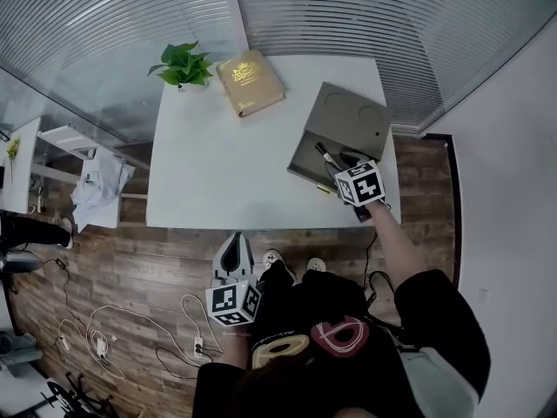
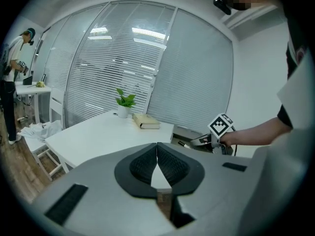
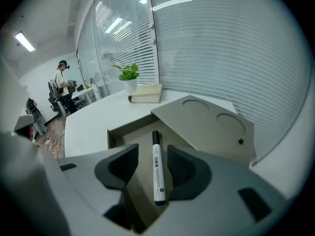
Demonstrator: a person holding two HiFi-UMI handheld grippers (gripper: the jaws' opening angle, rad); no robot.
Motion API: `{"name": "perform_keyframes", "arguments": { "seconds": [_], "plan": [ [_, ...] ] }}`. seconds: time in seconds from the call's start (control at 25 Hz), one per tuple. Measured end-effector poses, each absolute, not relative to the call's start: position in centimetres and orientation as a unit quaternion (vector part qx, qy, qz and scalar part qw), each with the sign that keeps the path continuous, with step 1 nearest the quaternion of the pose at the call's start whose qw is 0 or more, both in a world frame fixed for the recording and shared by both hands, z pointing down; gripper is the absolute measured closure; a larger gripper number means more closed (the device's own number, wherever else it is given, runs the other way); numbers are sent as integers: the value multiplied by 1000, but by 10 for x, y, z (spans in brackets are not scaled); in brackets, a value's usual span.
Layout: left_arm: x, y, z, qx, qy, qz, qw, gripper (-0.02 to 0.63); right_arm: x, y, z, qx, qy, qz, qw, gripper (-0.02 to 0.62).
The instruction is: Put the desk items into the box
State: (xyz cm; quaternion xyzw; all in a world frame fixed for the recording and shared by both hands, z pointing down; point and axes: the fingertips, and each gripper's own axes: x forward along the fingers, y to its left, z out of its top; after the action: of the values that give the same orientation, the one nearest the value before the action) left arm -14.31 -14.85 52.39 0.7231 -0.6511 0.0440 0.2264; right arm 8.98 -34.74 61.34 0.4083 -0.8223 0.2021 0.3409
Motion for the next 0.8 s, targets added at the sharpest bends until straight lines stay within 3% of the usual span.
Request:
{"name": "perform_keyframes", "arguments": {
  "seconds": [0.56,0.8],
  "plan": [
    [-121,-155,520,755,-614,35,226,589,86,-301,555,436,-844,197,243,408],
    [-97,-159,521,778,-585,34,226,589,90,-269,552,433,-848,194,234,408]
  ]
}}
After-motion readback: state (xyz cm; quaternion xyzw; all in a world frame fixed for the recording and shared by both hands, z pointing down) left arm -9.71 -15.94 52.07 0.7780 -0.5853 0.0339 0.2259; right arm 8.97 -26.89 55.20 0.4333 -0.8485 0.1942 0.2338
